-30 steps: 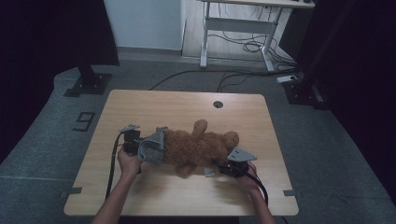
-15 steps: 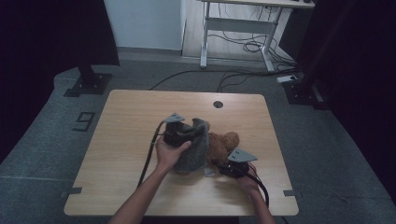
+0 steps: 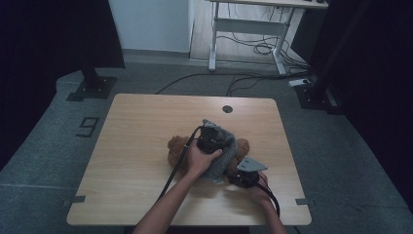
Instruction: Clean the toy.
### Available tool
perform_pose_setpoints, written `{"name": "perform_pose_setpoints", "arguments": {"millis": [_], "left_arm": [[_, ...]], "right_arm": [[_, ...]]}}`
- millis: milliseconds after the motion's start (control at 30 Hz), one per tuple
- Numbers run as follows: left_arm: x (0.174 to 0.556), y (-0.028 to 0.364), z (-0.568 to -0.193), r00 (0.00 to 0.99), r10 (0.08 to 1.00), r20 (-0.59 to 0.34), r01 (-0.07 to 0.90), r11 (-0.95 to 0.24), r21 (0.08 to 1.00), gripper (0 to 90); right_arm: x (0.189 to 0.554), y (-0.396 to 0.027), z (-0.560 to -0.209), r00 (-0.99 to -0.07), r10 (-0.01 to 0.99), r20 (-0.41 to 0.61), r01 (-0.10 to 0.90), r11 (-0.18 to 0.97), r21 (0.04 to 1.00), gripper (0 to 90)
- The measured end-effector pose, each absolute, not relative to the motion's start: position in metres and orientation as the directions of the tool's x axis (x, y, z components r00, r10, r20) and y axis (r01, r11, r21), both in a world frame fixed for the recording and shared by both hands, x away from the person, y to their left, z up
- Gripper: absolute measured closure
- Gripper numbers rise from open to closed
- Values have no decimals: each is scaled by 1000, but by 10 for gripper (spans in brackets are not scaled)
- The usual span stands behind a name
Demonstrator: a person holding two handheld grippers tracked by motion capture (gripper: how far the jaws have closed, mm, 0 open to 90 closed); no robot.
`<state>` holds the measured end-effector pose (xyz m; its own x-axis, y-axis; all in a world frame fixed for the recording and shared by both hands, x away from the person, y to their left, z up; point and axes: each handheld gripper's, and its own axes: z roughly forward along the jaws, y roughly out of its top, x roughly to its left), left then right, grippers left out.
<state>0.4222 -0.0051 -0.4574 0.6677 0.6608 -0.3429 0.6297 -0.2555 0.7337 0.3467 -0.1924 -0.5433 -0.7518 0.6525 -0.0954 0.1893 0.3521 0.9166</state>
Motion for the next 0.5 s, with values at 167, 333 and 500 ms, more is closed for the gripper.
{"name": "perform_pose_setpoints", "arguments": {"millis": [167,333,500], "left_arm": [[420,23,-452,626,734,-265,625,-269,733,814],[416,75,-447,592,741,-319,646,-199,737,823],[408,119,-444,539,795,-278,645,-178,743,822]], "right_arm": [[346,-193,-544,-747,660,-81,204,343,917,499],[345,-192,-544,-745,663,-75,209,339,917,501],[345,-194,-545,-745,664,-62,218,330,918,501]]}}
